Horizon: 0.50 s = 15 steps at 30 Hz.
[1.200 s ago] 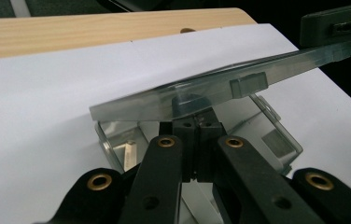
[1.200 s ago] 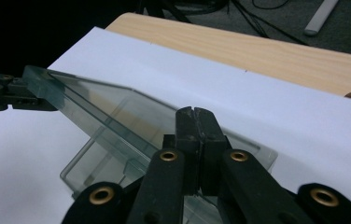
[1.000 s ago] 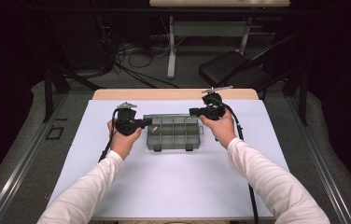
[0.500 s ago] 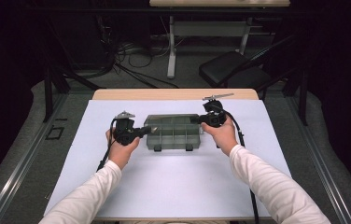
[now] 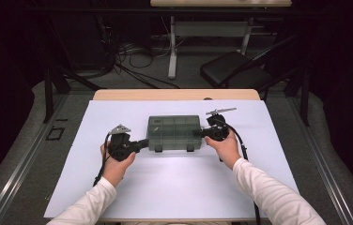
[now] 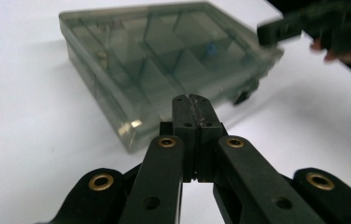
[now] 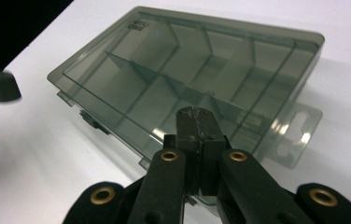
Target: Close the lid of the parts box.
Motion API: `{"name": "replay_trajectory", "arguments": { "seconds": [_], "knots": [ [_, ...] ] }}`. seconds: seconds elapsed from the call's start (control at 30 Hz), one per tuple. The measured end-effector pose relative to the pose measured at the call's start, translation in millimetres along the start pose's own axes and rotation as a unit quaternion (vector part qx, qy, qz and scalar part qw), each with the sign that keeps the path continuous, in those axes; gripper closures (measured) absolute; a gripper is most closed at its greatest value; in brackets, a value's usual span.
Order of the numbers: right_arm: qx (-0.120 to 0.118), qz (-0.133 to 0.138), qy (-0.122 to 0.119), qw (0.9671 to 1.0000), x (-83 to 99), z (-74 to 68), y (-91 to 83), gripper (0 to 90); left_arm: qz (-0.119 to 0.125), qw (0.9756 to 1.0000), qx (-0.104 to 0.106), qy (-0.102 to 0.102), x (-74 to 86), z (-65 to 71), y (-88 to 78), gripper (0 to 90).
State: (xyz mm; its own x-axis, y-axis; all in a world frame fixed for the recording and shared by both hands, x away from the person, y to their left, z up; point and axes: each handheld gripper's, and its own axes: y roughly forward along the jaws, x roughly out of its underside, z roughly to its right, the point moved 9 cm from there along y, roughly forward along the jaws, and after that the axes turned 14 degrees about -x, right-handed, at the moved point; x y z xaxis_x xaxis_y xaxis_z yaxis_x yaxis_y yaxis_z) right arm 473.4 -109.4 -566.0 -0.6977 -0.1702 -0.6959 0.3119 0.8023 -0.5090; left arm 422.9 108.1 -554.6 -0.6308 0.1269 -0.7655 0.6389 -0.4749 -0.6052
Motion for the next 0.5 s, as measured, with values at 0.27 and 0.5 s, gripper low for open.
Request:
{"name": "replay_trajectory", "arguments": {
  "seconds": [0.27, 0.5],
  "knots": [
    [-0.002, 0.003, 0.012, 0.9999, 12.3, 7.9, 2.8, 90.0, -0.023, 0.9995, -0.022, -0.007, 6.1, -15.0, 36.0, 90.0],
    [0.006, 0.002, -0.001, 1.0000, 13.9, 6.4, 2.9, 90.0, -0.024, 0.9987, -0.044, 0.014, 6.9, -12.9, 33.4, 90.0]
  ]
}}
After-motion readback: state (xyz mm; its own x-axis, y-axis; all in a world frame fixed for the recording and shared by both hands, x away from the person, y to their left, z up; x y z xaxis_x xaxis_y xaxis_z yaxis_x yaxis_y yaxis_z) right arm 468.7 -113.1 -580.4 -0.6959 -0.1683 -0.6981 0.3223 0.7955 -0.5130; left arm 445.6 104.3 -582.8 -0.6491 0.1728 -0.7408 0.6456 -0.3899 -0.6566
